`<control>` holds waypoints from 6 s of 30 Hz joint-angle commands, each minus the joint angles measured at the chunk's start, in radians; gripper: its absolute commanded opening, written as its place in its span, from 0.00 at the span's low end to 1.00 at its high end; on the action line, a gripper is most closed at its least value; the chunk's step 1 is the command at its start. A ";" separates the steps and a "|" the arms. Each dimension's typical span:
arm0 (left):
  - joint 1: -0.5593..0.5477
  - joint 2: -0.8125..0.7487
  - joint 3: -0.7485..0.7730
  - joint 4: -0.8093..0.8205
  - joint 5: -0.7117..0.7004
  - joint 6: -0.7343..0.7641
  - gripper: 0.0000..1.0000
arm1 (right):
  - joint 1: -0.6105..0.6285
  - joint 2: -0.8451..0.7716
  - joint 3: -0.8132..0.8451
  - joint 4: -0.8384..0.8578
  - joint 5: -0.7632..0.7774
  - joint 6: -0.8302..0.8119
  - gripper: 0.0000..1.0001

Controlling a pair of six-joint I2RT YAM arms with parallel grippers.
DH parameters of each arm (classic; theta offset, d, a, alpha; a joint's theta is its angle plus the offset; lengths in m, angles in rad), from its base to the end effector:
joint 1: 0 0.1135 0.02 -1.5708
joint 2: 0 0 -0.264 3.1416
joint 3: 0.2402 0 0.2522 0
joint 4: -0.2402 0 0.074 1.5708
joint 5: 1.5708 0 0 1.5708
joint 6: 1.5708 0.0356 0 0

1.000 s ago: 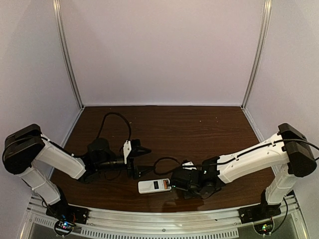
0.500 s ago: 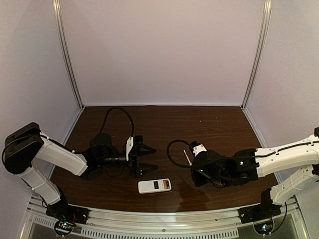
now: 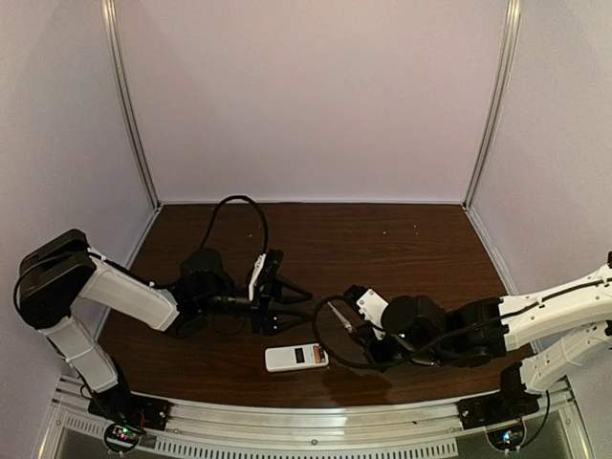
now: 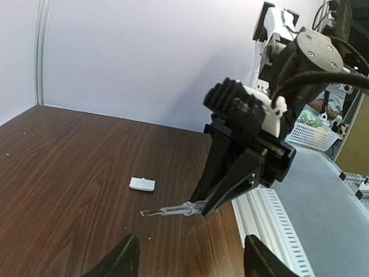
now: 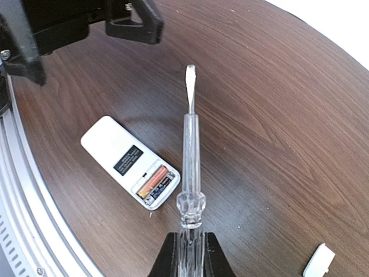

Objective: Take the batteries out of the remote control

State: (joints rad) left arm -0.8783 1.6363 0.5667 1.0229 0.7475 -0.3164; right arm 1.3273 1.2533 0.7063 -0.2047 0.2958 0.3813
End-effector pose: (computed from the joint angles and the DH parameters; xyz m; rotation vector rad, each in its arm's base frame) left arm 0.1778 -0.2522 0.1863 1.0938 1.4719 -1.4788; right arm 0.0720 0.2469 0.2144 -0.9306 2.1504 0.5366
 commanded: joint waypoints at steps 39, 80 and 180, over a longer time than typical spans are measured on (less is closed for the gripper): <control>0.006 0.121 0.156 -0.101 0.181 -0.070 0.31 | 0.094 0.112 0.130 -0.018 0.151 -0.230 0.00; 0.006 0.102 0.110 0.045 0.163 -0.124 0.00 | -0.087 -0.146 -0.217 0.568 -0.154 0.212 0.88; 0.016 -0.068 -0.191 0.708 0.006 -0.364 0.00 | -0.164 0.478 -0.218 1.792 -0.612 0.474 0.41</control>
State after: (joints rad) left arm -0.8692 1.5929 0.3889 1.2934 0.7582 -0.7074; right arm 1.1664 1.7008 0.4625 1.3258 -0.2897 0.8188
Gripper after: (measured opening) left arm 0.045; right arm 0.425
